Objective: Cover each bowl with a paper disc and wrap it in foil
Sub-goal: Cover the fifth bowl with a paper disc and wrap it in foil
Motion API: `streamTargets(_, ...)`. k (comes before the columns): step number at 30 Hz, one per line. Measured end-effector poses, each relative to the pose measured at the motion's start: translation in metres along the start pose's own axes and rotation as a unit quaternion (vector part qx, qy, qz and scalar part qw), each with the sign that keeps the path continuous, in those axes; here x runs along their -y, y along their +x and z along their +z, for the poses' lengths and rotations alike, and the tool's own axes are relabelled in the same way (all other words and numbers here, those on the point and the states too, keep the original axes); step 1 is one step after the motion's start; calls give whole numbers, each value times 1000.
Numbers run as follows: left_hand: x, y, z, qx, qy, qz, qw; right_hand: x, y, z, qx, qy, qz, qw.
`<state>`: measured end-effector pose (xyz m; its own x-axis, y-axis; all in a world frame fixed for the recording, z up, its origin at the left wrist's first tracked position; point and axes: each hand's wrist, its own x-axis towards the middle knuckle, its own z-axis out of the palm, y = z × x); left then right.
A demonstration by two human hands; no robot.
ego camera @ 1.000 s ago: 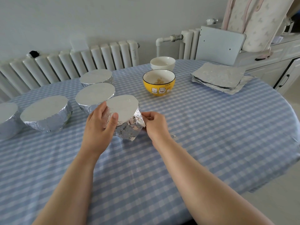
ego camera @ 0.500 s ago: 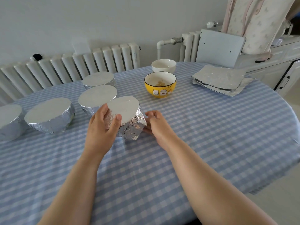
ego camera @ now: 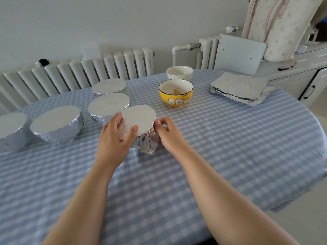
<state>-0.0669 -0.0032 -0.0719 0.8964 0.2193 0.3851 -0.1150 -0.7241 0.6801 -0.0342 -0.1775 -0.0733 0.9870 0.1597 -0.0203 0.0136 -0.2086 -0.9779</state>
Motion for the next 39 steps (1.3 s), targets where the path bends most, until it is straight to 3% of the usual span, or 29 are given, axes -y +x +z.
streamTargets(6,-9,-3,-2,11,12,-7,1000,-2,6,8,-28,84,49,995)
streamTargets(17,-9,-5,3,-2,36,14,999,-3,16,9,-64,120,143,980)
streamTargets(39,-8,-7,15,0,-68,-27,997,-1,19,18,-142,74,132,978)
